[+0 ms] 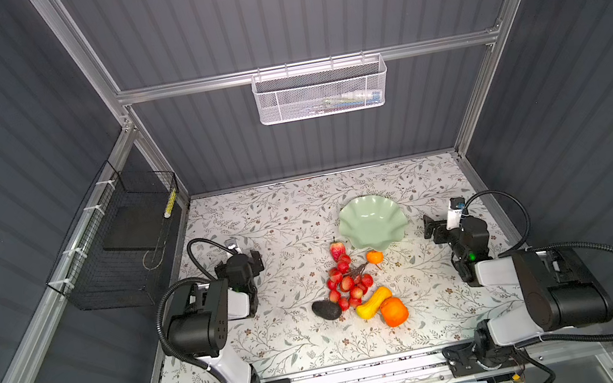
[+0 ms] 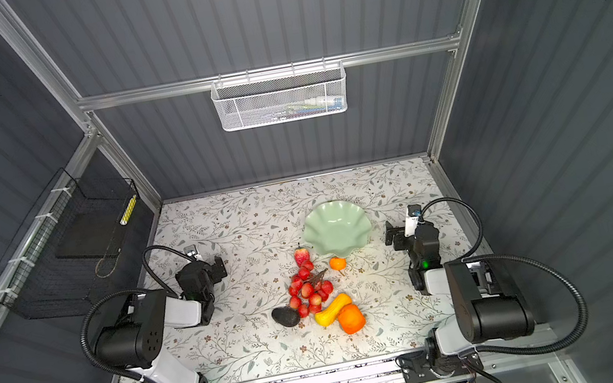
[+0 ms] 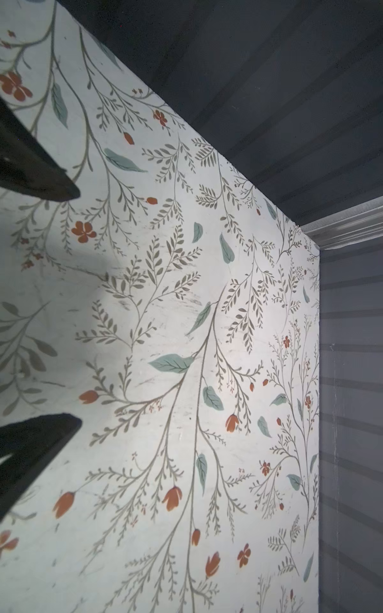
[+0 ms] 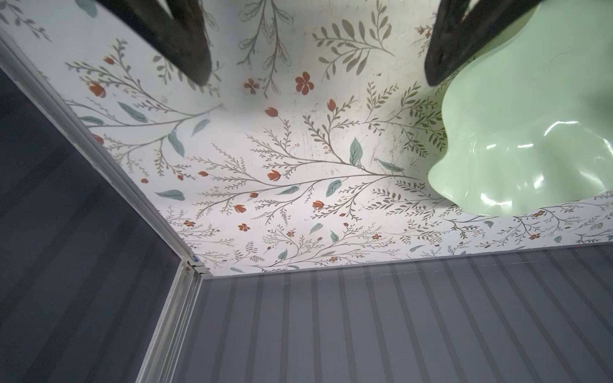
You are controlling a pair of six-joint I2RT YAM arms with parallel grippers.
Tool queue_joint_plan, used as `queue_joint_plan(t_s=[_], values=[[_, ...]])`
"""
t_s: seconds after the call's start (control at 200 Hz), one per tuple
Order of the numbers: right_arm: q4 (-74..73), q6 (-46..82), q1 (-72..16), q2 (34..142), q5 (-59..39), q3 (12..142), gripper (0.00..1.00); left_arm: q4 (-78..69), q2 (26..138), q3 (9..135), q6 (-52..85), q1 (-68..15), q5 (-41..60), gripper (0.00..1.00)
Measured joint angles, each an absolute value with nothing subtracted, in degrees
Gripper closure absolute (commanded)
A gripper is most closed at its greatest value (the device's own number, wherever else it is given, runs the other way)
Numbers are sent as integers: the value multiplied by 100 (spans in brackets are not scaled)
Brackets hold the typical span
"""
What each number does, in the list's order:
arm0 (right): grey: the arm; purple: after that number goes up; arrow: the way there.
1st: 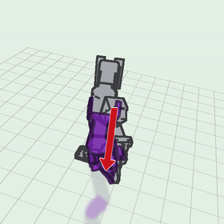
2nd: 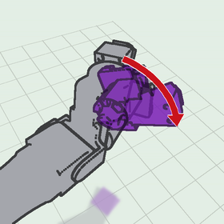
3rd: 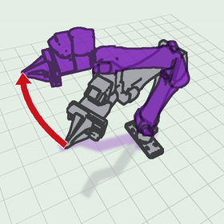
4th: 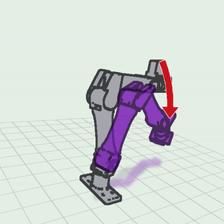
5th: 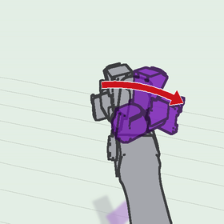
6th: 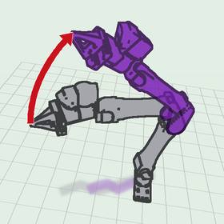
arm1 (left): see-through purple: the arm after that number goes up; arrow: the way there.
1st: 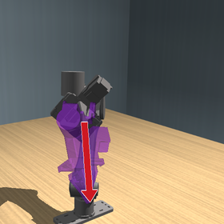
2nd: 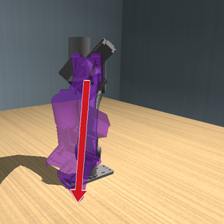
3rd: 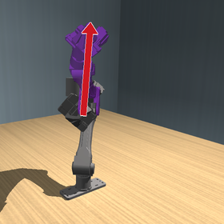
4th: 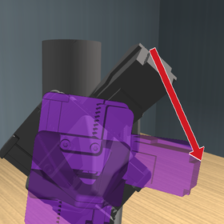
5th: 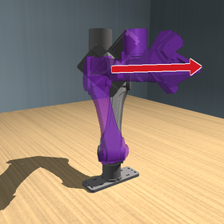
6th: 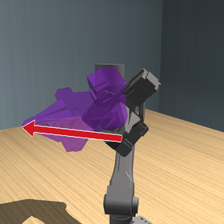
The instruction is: Place and organize the fake fruits in the fruit bowl
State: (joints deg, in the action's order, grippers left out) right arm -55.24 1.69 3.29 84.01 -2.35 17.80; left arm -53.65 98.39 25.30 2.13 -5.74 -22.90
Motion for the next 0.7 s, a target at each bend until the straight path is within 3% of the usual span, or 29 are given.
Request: queue_joint_plan(t_s=[0.7], values=[[-5478, 257, 510, 8401, -510, 1804, 1, -5365, 9839, 2530, 213, -574, -2290, 0]])
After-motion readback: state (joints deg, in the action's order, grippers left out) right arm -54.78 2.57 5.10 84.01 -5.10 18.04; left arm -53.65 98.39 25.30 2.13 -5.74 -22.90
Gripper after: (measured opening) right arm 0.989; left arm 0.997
